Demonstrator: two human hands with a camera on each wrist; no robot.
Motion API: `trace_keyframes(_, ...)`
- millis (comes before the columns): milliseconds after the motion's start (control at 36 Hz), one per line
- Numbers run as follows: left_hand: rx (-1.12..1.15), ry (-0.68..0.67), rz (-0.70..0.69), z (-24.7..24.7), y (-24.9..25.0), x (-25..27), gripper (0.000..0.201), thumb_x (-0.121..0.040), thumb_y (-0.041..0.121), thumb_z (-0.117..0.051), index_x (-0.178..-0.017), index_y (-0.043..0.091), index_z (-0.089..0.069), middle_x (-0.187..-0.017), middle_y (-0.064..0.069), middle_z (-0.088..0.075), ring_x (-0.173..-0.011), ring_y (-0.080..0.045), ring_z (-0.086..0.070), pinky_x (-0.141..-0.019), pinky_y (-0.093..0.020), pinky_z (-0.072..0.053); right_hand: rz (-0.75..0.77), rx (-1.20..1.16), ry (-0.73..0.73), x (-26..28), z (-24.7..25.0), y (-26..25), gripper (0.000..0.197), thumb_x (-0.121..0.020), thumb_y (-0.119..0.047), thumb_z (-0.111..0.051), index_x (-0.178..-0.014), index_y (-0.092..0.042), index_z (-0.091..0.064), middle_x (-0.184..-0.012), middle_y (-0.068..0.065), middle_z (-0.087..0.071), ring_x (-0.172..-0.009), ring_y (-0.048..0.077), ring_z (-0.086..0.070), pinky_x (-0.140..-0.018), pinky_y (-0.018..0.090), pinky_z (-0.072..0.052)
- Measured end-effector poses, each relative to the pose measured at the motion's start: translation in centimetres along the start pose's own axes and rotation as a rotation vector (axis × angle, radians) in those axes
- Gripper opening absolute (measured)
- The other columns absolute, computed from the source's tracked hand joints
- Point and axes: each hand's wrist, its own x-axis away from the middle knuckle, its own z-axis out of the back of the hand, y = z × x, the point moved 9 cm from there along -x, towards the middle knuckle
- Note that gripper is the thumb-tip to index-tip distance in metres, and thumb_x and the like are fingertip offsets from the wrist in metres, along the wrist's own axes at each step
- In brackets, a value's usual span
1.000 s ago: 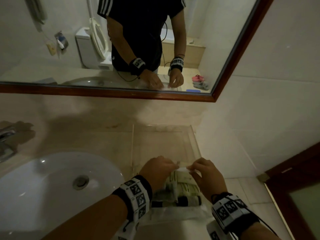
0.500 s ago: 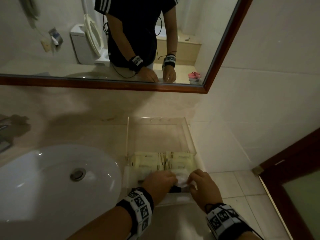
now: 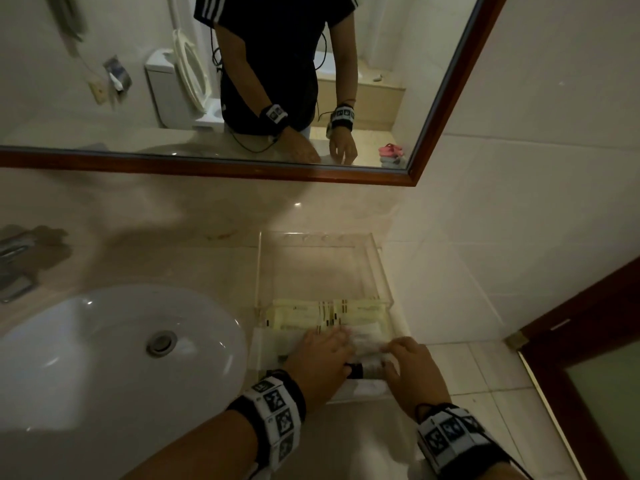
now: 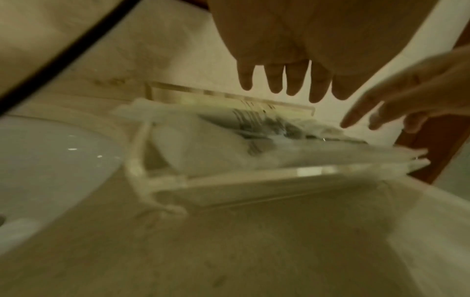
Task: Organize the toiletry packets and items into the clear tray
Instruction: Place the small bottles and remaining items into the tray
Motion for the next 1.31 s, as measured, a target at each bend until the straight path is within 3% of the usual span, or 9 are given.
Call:
trace_keyframes(139,0.105,0.106,0.168,1.9,-4.8,3.9,0.045,-0.099,0.032,-0.033,-0.144,0.028,-0.034,-0.161,-0.001,-0.013,-0.149,-0.021,-0.009,-0.122,-0.041,-0.010,-0.078,-0.063,0.049,0.7,1.5,1.8,0.030,-0.088,-0.019,-0.055,-0.117,-0.018,-0.060,-0.126,0.003,-0.050,-0.115,0.021,-0.049,-0.097,0.029,-0.042)
trace_keyframes(278,0.130,0.039,0.227,0.2,-7.0,6.5,0.094,-0.067,0.059,0.009,-0.151,0.025,-0.016,-0.162,-0.004,0.001,-0.150,-0.022,-0.001,-0.121,-0.033,-0.006,-0.010,-0.058,0.026,0.9,1.4,0.3,0.042,-0.091,-0.021,-0.052,-0.132,-0.022,-0.048,-0.140,0.001,-0.042,-0.124,0.019,-0.045,-0.105,0.028,-0.037)
trace_keyframes(444,0.109,-0.083,0.205,-2.6,-6.1,5.8,0.104,-0.059,0.060,0.013,-0.152,0.021,-0.011,-0.162,-0.003,0.000,-0.150,-0.020,0.003,-0.122,-0.035,-0.003,0.170,0.042,-0.160,1.1,-2.2,-4.8,0.052,-0.096,-0.036,-0.042,-0.145,-0.034,-0.025,-0.158,-0.003,-0.015,-0.141,0.018,-0.026,-0.116,0.031,-0.024)
trace_keyframes(611,0.126,-0.112,0.285,-3.8,-5.8,5.1,0.067,-0.096,0.052,-0.024,-0.153,0.023,-0.004,-0.162,-0.005,0.005,-0.149,-0.022,0.008,-0.122,-0.037,0.001,0.077,0.138,-0.207,0.6,-4.8,-4.3,0.056,-0.097,-0.048,-0.028,-0.149,-0.034,-0.010,-0.160,-0.005,0.001,-0.147,0.016,-0.003,-0.118,0.039,-0.019)
trace_keyframes(750,0.193,-0.138,0.322,-3.8,-5.1,4.9,0.071,-0.096,0.051,-0.035,-0.153,0.026,0.000,-0.161,-0.007,0.011,-0.149,-0.024,0.013,-0.124,-0.038,-0.001,-0.005,0.178,-0.218,0.8,-5.4,-4.0,0.058,-0.096,-0.052,-0.023,-0.149,-0.033,-0.007,-0.160,-0.005,0.003,-0.147,0.017,-0.005,-0.117,0.042,-0.021)
trace_keyframes(917,0.254,-0.148,0.311,-4.0,-5.5,4.3,0.074,-0.094,0.054,-0.040,-0.152,0.028,-0.003,-0.161,-0.004,0.010,-0.149,-0.024,0.010,-0.124,-0.039,-0.005,-0.038,0.150,-0.213,0.6,-4.4,-4.3,0.057,-0.097,-0.051,-0.024,-0.149,-0.032,-0.011,-0.159,-0.006,-0.007,-0.144,0.018,-0.021,-0.113,0.043,-0.025)
trace_keyframes(1083,0.200,0.128,0.224,0.0,-6.7,6.2,0.059,-0.092,0.047,-0.027,-0.144,0.021,-0.035,-0.154,0.000,-0.031,-0.142,-0.017,-0.029,-0.119,-0.031,-0.022,-0.138,0.062,0.025,0.5,0.4,-2.1,0.051,-0.093,-0.034,-0.043,-0.142,-0.028,-0.031,-0.142,-0.001,-0.041,-0.121,0.022,-0.048,-0.098,0.036,-0.042)
trace_keyframes(1167,0.188,0.152,0.368,0.3,-9.1,8.2,0.073,-0.083,0.052,-0.006,-0.145,0.025,-0.034,-0.155,0.000,-0.026,-0.142,-0.021,-0.028,-0.115,-0.035,-0.028,-0.266,-0.023,0.081,0.4,1.5,0.9,0.047,-0.092,-0.032,-0.048,-0.137,-0.023,-0.040,-0.135,0.004,-0.042,-0.118,0.024,-0.050,-0.094,0.037,-0.047)
trace_keyframes(1305,0.288,0.095,0.533,-1.1,-11.4,8.6,0.047,-0.101,0.030,-0.031,-0.148,0.026,-0.028,-0.144,-0.004,-0.031,-0.127,-0.021,-0.041,-0.106,-0.030,-0.040,-0.382,-0.101,-0.082,-0.3,-0.4,3.8,0.038,-0.097,-0.028,-0.042,-0.132,-0.012,-0.047,-0.139,0.013,-0.038,-0.121,0.030,-0.050,-0.100,0.036,-0.042)
